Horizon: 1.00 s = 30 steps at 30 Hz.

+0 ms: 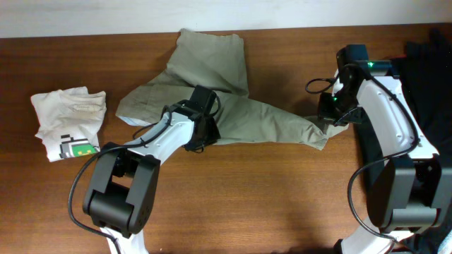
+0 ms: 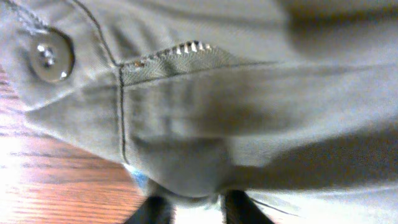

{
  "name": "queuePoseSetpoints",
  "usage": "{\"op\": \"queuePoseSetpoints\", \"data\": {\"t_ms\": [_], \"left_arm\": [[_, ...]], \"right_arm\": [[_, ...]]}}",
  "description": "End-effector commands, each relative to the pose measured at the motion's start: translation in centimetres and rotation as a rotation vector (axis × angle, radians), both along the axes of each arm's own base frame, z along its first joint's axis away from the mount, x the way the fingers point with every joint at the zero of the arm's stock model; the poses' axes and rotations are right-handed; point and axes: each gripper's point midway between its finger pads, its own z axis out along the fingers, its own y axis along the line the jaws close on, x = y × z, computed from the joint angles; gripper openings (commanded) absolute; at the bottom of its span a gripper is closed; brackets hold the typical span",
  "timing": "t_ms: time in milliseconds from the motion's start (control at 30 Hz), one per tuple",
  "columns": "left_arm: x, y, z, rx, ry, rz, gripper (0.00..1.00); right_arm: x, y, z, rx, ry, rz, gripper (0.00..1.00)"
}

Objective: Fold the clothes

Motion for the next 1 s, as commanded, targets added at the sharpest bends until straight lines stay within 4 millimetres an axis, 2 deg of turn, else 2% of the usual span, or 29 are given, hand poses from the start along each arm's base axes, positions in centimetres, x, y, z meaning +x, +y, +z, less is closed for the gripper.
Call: {"op": "queuePoseSetpoints", "data": {"t_ms": [0, 33, 100, 167, 200, 233, 267, 300, 367, 467, 533, 600, 633, 700, 833, 900, 967], "left_arm": [[-0.8, 1.5, -2.1, 0.073, 0.034, 0.021, 0.06], [-0.8, 1.5, -2.1, 0.074, 0.034, 0.021, 0.00], [-1.7, 1.7, -2.1, 0.078, 0.073, 0.018, 0.00], [-6.1, 4.4, -0.5, 0.153, 0.237, 0.032, 0.00], [-7.2, 5.8, 0.6, 0.198, 0.269, 0.041, 0.00], [-8.6, 9.0, 3.2, 0.288, 0.291, 0.045, 0.00], [-9.2, 10.8, 4.9, 0.323, 0.291, 0.055, 0.00], [-9.7, 12.0, 6.3, 0.332, 0.286, 0.059, 0.00], [-10.6, 14.3, 9.4, 0.312, 0.254, 0.074, 0.00], [-12.1, 16.5, 12.6, 0.292, 0.203, 0.113, 0.00], [-13.0, 16.9, 13.2, 0.306, 0.214, 0.107, 0.00], [-13.3, 17.0, 13.1, 0.310, 0.228, 0.092, 0.00], [-13.3, 17.0, 12.9, 0.310, 0.228, 0.093, 0.00], [-13.2, 17.0, 12.5, 0.309, 0.226, 0.094, 0.00], [-13.6, 16.9, 12.0, 0.304, 0.239, 0.092, 0.00], [-13.8, 16.9, 11.8, 0.305, 0.249, 0.091, 0.00], [-13.9, 16.9, 11.8, 0.303, 0.251, 0.090, 0.00]], "right_arm": [[-0.2, -0.4, 0.5, -0.016, -0.010, -0.012, 0.04], [-0.2, -0.5, 0.5, -0.020, -0.010, -0.013, 0.04], [-0.3, -0.8, 0.5, -0.039, -0.005, -0.014, 0.04], [-1.2, -1.7, 0.5, -0.090, 0.030, -0.018, 0.04], [-1.5, -1.6, 0.5, -0.088, 0.043, -0.017, 0.05], [-2.2, -1.6, 0.5, -0.087, 0.072, -0.014, 0.10], [-2.7, -1.5, 0.5, -0.086, 0.092, -0.013, 0.20], [-3.1, -1.5, 0.5, -0.086, 0.111, -0.014, 0.30], [-4.7, -0.9, 0.5, -0.052, 0.176, -0.011, 0.42], [-7.2, 1.1, 0.7, 0.058, 0.278, -0.008, 0.46], [-9.1, 3.0, 0.1, 0.120, 0.352, 0.012, 0.47], [-11.6, 5.5, -1.9, 0.197, 0.414, 0.021, 0.46], [-12.4, 6.0, -3.1, 0.219, 0.399, -0.048, 0.46], [-14.1, 6.0, -4.3, 0.213, 0.348, -0.195, 0.47], [-17.2, 5.8, -4.5, 0.230, 0.223, -0.429, 0.45], [-19.0, 5.8, -5.9, 0.245, 0.192, -0.494, 0.45], [-20.8, 6.3, -8.2, 0.268, 0.231, -0.508, 0.45]]}}
